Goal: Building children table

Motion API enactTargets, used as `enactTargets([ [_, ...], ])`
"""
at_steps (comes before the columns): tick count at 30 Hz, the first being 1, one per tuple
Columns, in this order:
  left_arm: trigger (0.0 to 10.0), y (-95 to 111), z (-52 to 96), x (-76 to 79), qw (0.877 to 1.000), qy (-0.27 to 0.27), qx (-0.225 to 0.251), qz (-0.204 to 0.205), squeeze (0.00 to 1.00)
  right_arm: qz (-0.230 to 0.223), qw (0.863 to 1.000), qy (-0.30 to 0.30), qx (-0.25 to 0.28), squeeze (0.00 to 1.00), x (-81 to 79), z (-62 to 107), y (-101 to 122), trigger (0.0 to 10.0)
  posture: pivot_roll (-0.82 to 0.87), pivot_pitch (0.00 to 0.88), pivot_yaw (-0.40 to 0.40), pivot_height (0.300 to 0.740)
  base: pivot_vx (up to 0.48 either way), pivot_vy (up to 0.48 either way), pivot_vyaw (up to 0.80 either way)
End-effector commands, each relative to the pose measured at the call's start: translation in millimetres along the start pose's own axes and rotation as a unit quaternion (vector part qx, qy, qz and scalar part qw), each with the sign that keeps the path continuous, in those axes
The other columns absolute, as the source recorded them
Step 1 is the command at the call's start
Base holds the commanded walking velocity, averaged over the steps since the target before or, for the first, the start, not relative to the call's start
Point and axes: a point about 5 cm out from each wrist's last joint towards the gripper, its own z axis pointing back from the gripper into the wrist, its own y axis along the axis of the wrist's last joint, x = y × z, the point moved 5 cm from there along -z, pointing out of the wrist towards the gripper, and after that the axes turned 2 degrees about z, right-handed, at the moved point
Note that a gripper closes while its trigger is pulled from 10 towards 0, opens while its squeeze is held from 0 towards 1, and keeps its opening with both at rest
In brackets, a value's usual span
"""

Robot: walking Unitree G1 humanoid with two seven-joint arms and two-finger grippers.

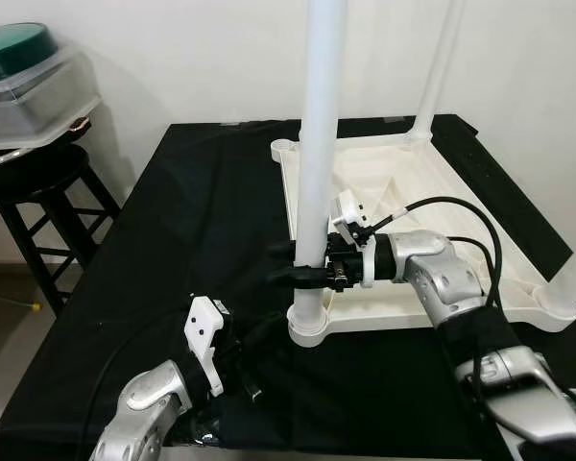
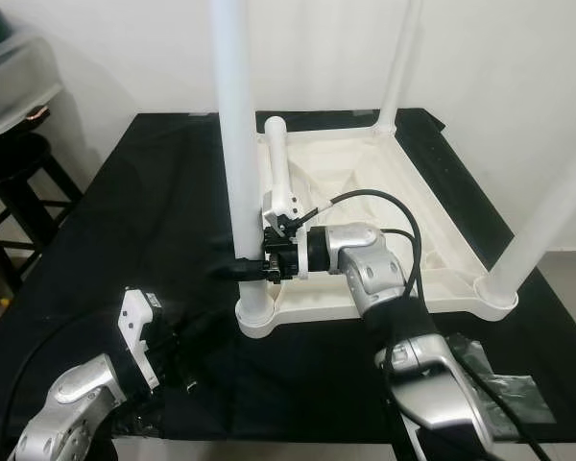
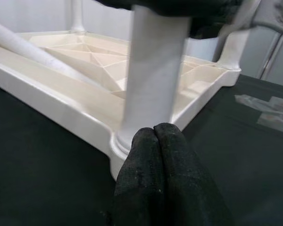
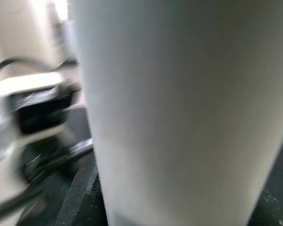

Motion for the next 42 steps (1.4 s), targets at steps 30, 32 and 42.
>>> enactTargets([
  [30,10.0,-5,3.1,-4.5,1.0,0.0,-0.009,0.003,0.0,-0.041,0.997,-0.071,-0.004,0.0,-25.1,-20.7,-21,10.0,-0.02,0.066,0.037,0.74,0.0,0.0,0.0],
  [32,10.0,-5,1.9,-3.8,1.0,0.002,-0.009,0.001,0.0,-0.012,1.0,0.007,-0.025,0.0,-19.2,-17.8,-16,10.0,0.01,0.068,0.03,0.74,0.0,0.0,0.0],
  [42,10.0,-5,2.4,-0.4,1.0,0.002,-0.008,0.0,0.0,-0.014,0.997,0.074,-0.032,0.0,3.4,-16.8,4,2.2,0.02,0.082,0.033,0.74,0.0,0.0,0.0],
])
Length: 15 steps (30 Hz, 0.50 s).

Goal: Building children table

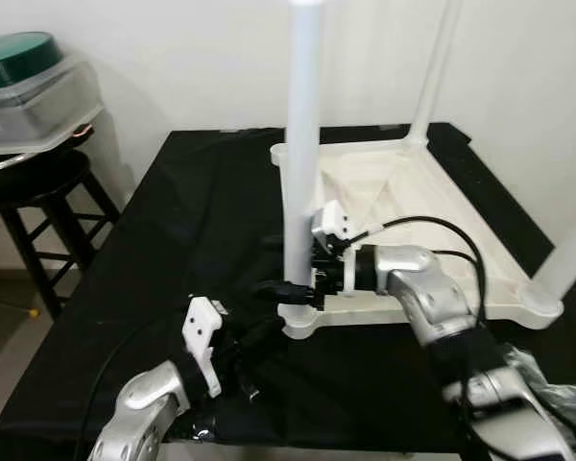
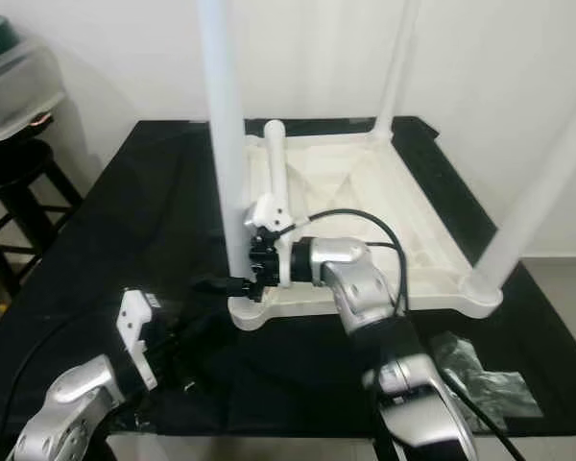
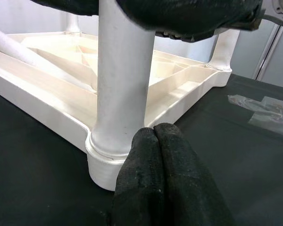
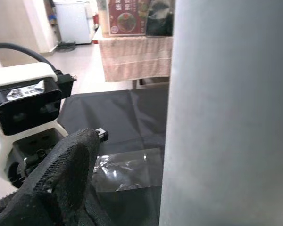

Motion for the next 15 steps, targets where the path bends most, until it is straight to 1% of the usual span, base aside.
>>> enactTargets([
  [1,10.0,-1,1.8,1.8,1.0,0.0,-0.004,-0.007,0.0,-0.004,1.0,0.001,0.01,0.0,4.0,-2.0,5,2.2,0.02,0.082,0.033,0.74,0.0,0.0,0.0],
  [2,10.0,-1,1.8,2.0,1.0,-0.001,-0.004,-0.007,0.0,-0.007,1.0,-0.005,0.014,0.0,7.7,-1.2,6,0.0,0.02,0.082,0.033,0.74,0.0,0.0,0.0],
  [4,10.0,-1,2.0,2.3,1.0,-0.001,-0.004,-0.007,0.0,-0.013,1.0,-0.013,0.022,0.0,10.3,1.2,7,0.0,0.02,0.088,0.034,0.74,0.0,0.0,0.0],
  [11,10.0,0,2.2,2.4,1.0,-0.001,-0.003,-0.005,0.0,-0.005,0.999,-0.039,0.03,0.0,14.8,11.2,4,0.0,0.01,0.091,0.036,0.74,0.0,0.0,0.0],
  [13,10.0,0,2.5,2.2,1.0,-0.002,-0.002,-0.004,0.0,-0.002,0.994,-0.101,0.03,0.0,23.9,24.8,-2,0.0,0.0,0.101,0.039,0.74,0.0,0.0,0.0],
  [14,10.0,1,3.0,1.9,1.0,-0.002,-0.002,-0.004,0.0,-0.009,0.988,-0.152,0.029,0.0,27.4,33.5,-8,0.0,-0.01,0.107,0.037,0.74,0.0,0.0,0.0],
  [15,10.0,1,3.5,1.7,1.0,-0.002,-0.002,-0.003,0.0,-0.014,0.982,-0.187,0.027,0.0,29.8,39.8,-13,0.0,-0.01,0.108,0.037,0.74,0.0,0.0,0.0],
])
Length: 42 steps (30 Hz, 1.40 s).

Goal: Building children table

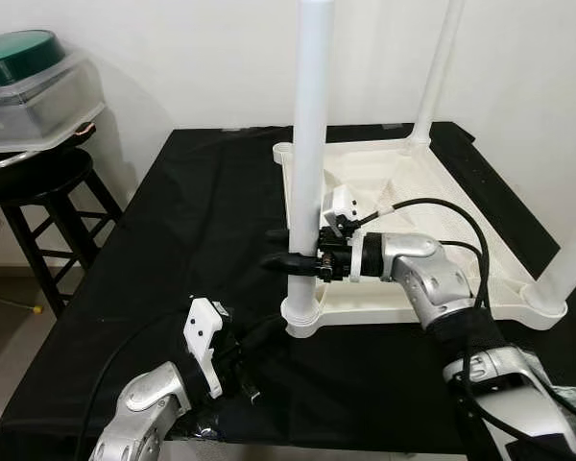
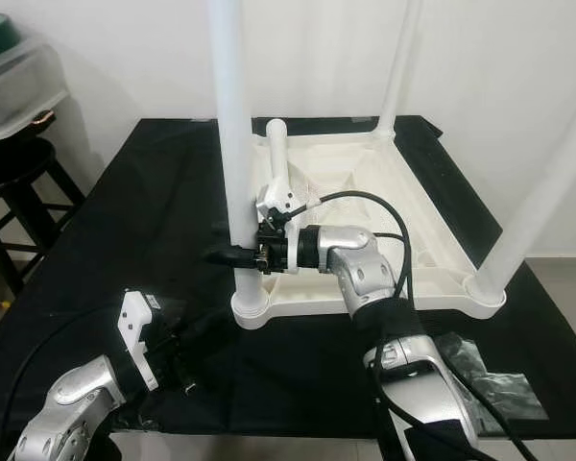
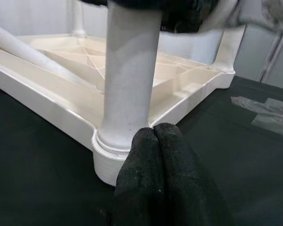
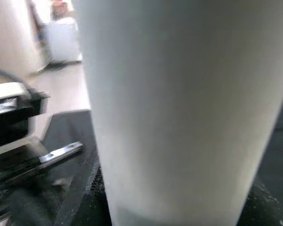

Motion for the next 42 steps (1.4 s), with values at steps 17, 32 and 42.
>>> enactTargets([
  [17,10.0,-2,8.4,-8.5,1.0,0.004,-0.016,-0.001,0.0,-0.012,0.924,-0.359,-0.129,0.0,-14.8,19.1,-83,10.0,-0.03,0.103,0.077,0.74,0.0,0.0,0.0],
  [32,10.0,-4,6.7,-8.0,1.0,0.008,-0.017,-0.006,0.0,0.06,0.996,-0.019,-0.064,0.0,-21.0,14.3,-8,10.0,0.01,0.08,0.06,0.74,0.0,0.0,0.0],
  [42,10.0,-5,7.7,-6.2,1.0,0.011,-0.019,-0.01,0.0,0.068,0.99,0.079,-0.095,0.0,3.8,15.1,8,10.0,0.03,0.078,0.054,0.74,0.0,0.0,0.0],
])
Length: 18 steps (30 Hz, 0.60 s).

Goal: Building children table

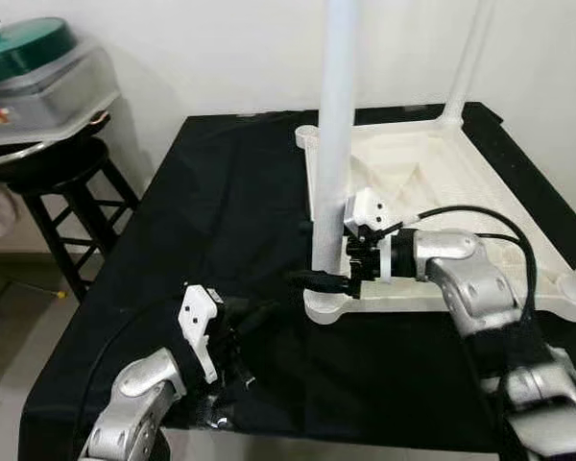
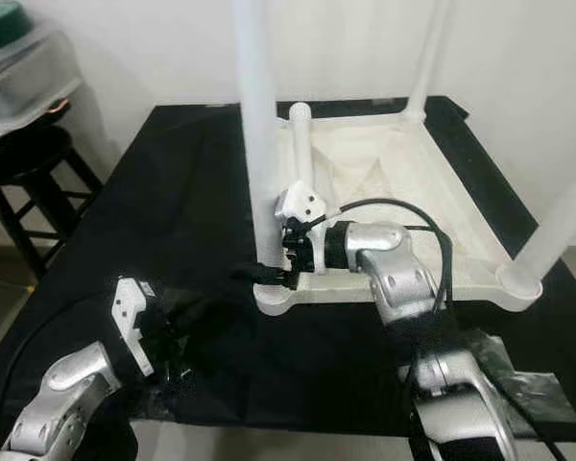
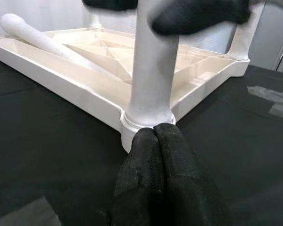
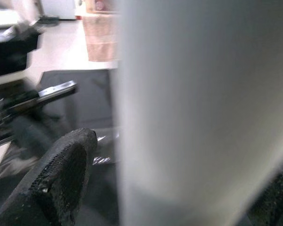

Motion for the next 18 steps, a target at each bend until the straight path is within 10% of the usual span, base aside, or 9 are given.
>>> enactTargets([
  [1,10.0,-5,2.7,0.3,1.0,0.003,-0.009,0.0,0.0,0.004,1.0,0.016,0.001,0.0,-3.4,-4.8,-1,10.0,0.03,0.078,0.054,0.74,0.0,0.0,0.0],
  [2,10.0,-5,3.3,0.8,1.0,0.003,-0.01,0.0,0.0,-0.003,1.0,0.024,0.013,0.0,0.1,-4.4,5,2.5,0.04,0.079,0.054,0.74,0.0,0.0,0.0],
  [3,10.0,-6,4.5,1.7,1.0,0.003,-0.011,-0.001,0.0,-0.014,0.998,0.05,0.026,0.0,1.4,-2.6,10,0.0,0.04,0.081,0.056,0.74,0.0,0.0,0.0],
  [15,10.0,-8,6.0,4.2,1.0,0.001,-0.013,0.001,0.0,-0.04,0.998,0.039,-0.01,0.0,4.4,2.0,-16,0.0,0.03,0.089,0.044,0.74,0.0,0.0,0.0],
  [17,10.0,-6,6.9,4.2,1.0,0.002,-0.011,0.002,0.0,-0.102,0.981,-0.164,-0.026,0.0,10.9,-13.6,-55,0.0,0.03,0.102,0.037,0.74,0.0,0.0,0.0],
  [18,10.0,-6,6.9,4.2,1.0,0.002,-0.011,0.002,0.0,-0.102,0.981,-0.164,-0.026,0.0,10.9,-13.6,-55,0.0,0.03,0.102,0.037,0.74,0.0,0.0,0.0],
])
